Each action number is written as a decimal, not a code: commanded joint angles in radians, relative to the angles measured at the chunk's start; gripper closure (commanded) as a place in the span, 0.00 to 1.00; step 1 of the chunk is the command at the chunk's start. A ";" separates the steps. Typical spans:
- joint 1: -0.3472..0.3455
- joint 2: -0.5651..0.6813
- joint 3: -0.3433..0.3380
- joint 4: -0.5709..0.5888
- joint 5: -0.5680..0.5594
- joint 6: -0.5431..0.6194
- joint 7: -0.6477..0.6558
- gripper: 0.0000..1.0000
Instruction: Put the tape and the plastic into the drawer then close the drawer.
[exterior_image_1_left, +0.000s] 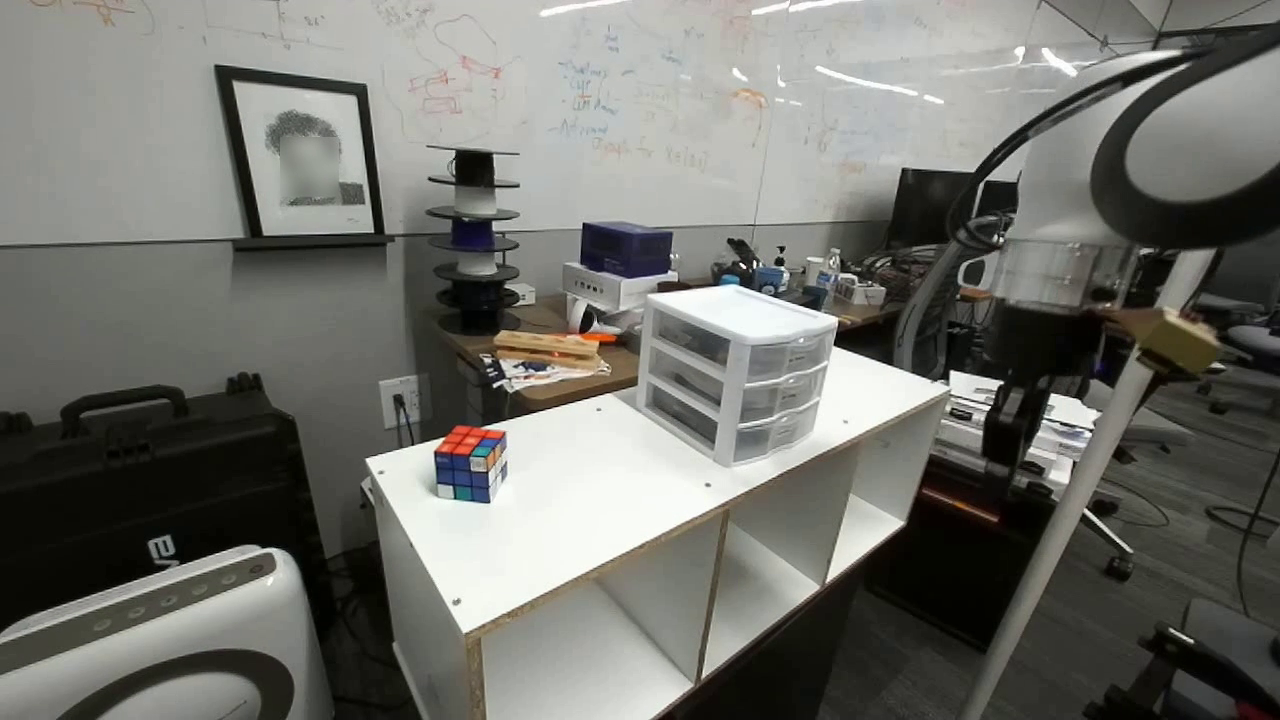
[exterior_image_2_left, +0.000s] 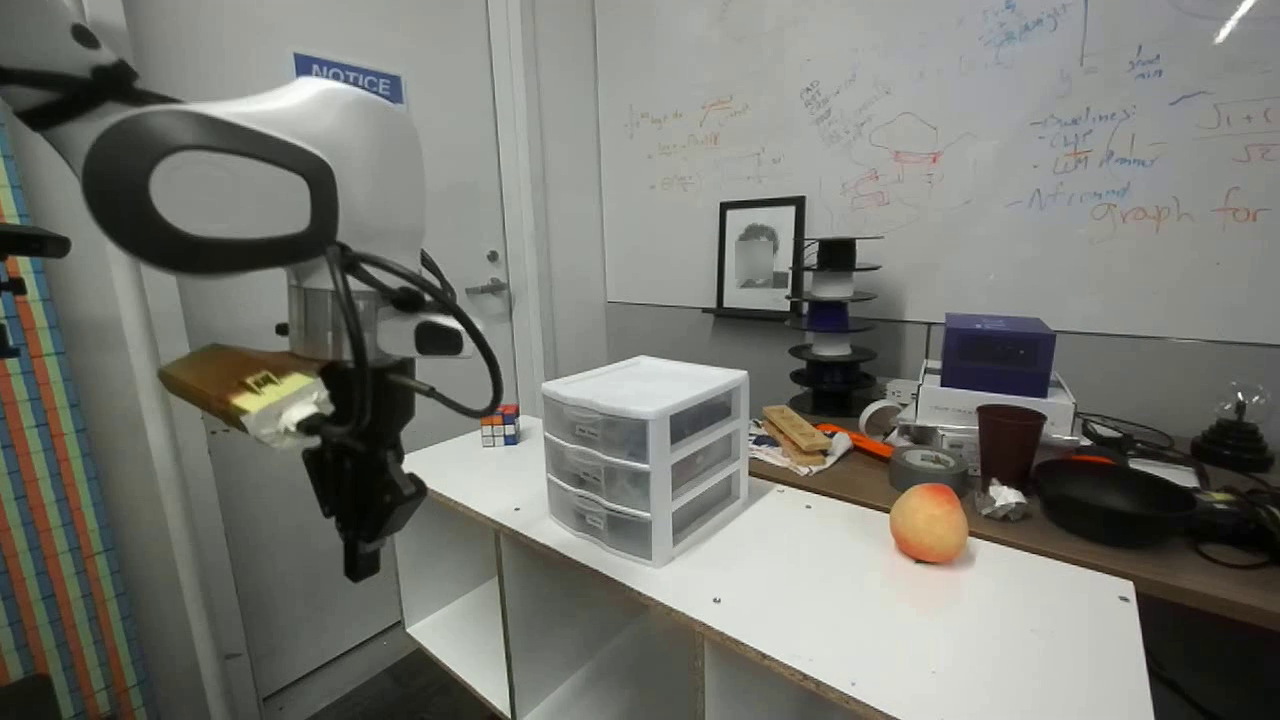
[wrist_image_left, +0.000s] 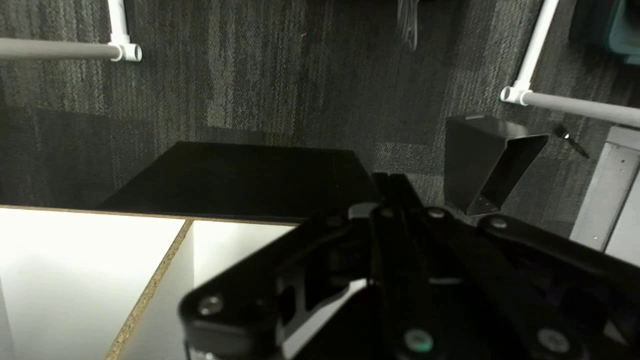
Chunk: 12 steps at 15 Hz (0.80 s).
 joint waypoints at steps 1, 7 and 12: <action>0.082 -0.242 -0.099 0.012 -0.062 -0.273 0.017 0.94; 0.154 -0.537 -0.121 0.129 -0.148 -0.589 0.039 0.93; 0.200 -0.600 -0.133 0.194 -0.153 -0.669 0.046 0.84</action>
